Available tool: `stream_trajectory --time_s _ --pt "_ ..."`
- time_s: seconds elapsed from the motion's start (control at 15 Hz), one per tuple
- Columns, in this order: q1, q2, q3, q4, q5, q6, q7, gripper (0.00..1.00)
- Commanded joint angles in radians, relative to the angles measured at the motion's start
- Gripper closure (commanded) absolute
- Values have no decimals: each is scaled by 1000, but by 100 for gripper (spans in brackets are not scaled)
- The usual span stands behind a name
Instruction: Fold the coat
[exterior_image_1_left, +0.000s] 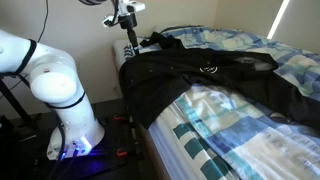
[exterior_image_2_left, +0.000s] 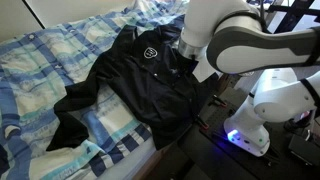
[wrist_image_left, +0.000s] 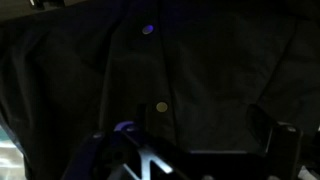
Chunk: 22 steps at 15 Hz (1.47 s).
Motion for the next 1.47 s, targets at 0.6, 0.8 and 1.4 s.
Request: stream_trajectory --time_s 0.6,0.8,1.4 --pt "-128 146 0 26 -120 165 22 0" --pt "-191 224 -12 48 -183 231 35 0" --pt "-300 464 -197 201 -184 288 63 0"
